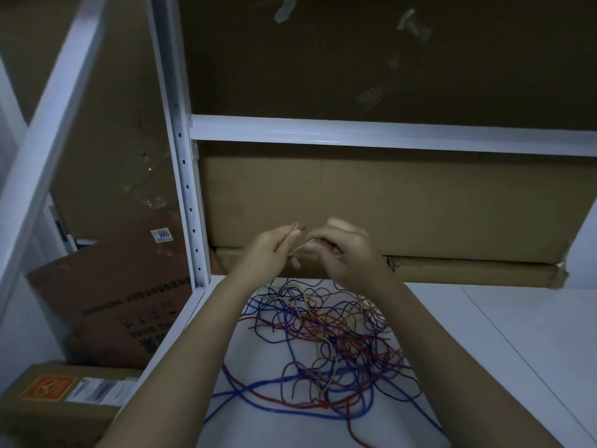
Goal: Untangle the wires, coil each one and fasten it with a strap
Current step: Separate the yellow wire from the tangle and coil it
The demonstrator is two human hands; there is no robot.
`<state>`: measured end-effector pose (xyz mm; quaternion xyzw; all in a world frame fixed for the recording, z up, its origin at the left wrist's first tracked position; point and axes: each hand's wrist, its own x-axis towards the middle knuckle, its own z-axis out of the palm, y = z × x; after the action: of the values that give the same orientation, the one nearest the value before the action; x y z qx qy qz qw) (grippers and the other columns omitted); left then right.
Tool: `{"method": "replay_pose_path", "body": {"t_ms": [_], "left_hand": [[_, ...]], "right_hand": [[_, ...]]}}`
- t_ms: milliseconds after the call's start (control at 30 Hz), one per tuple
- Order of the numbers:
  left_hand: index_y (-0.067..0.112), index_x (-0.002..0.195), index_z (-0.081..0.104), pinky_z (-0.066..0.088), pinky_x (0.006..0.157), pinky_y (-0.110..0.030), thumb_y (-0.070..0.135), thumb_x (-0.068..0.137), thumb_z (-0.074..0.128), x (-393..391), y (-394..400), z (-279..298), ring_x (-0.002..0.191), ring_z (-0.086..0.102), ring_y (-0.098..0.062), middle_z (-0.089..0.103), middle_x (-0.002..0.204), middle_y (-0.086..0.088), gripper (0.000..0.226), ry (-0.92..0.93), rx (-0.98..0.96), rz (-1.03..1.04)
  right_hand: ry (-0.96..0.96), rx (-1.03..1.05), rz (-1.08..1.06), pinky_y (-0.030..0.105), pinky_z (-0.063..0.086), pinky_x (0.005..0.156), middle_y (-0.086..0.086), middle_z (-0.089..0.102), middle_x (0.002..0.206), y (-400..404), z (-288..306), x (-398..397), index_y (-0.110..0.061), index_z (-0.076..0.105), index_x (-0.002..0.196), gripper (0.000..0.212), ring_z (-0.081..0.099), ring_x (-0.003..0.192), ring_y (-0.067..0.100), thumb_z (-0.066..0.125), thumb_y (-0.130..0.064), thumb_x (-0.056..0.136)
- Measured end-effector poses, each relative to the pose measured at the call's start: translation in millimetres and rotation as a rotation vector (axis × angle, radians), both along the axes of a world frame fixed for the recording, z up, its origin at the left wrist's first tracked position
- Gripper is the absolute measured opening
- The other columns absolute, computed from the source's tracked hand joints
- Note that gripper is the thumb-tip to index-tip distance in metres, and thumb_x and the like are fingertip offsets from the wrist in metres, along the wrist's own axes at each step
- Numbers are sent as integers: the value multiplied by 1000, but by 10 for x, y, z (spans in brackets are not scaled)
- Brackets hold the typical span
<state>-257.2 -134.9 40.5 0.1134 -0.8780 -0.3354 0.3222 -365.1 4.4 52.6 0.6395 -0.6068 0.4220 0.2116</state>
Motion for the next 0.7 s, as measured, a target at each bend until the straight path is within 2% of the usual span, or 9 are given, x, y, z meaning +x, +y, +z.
{"method": "replay_pose_path", "body": {"t_ms": [67, 133, 233, 300, 367, 433, 533, 633, 700], "left_hand": [[26, 101, 62, 48, 71, -32, 31, 103, 36, 12, 17, 23, 58, 62, -7, 66, 62, -1, 27, -21, 18, -59], [31, 96, 61, 46, 65, -27, 32, 104, 33, 11, 17, 57, 51, 58, -9, 68, 64, 3, 29, -25, 77, -99], [19, 104, 64, 41, 56, -13, 31, 105, 29, 17, -8, 59, 40, 44, -10, 74, 79, 1, 36, 18, 233, -191], [9, 102, 63, 39, 52, -14, 27, 105, 28, 34, -19, 28, 37, 36, -8, 70, 68, -3, 40, 33, 311, -254], [6, 95, 63, 36, 49, -16, 26, 105, 28, 47, -51, -13, 39, 33, -8, 60, 57, 1, 41, 29, 358, -273], [10, 88, 63, 32, 48, -15, 26, 105, 30, 60, -107, -44, 46, 34, -8, 48, 54, 6, 40, 4, 400, -249], [16, 82, 60, 31, 51, -13, 25, 105, 32, 83, -173, -90, 50, 34, -2, 36, 57, 9, 37, -57, 408, -223], [24, 74, 56, 31, 51, -12, 25, 104, 36, 53, -163, -162, 50, 37, 2, 40, 59, 9, 36, -67, 258, -71], [25, 72, 55, 32, 55, -18, 26, 103, 38, 23, -168, -205, 55, 40, -3, 43, 62, 6, 36, -8, 216, 38]], "right_hand": [[-75, -25, -13, 21, 37, 59, -6, 50, 73, -57, 48, -71, -12, 70, 88, 5, 46, 65, 7, 69, -17, 86], [-175, -33, -55, 21, 38, 60, -8, 53, 72, -123, 83, -140, -17, 66, 80, 9, 47, 66, 3, 73, -22, 83], [-331, 7, -150, 19, 32, 53, -12, 48, 61, -227, 58, -240, -20, 58, 67, 26, 40, 56, 4, 75, -35, 79], [-345, 50, -196, 17, 27, 47, -12, 44, 49, -287, 31, -285, -22, 54, 58, 37, 37, 48, 5, 73, -49, 75], [-281, 145, -233, 22, 28, 46, -10, 42, 45, -330, 16, -316, -24, 47, 53, 45, 35, 45, 6, 65, -57, 77], [-195, 297, -197, 25, 31, 48, -11, 49, 49, -373, -11, -345, -29, 47, 58, 40, 40, 47, 5, 56, -53, 88], [-289, 539, -102, 22, 30, 52, -14, 51, 57, -429, -75, -390, -27, 53, 68, 36, 43, 52, 1, 44, -44, 98], [-365, 693, -163, 26, 32, 54, -8, 46, 61, -517, -99, -393, -25, 53, 69, 43, 44, 56, 9, 39, -55, 96], [-298, 619, -315, 27, 34, 54, -3, 51, 62, -596, -115, -363, -22, 55, 70, 53, 49, 59, 15, 38, -67, 90]]}}
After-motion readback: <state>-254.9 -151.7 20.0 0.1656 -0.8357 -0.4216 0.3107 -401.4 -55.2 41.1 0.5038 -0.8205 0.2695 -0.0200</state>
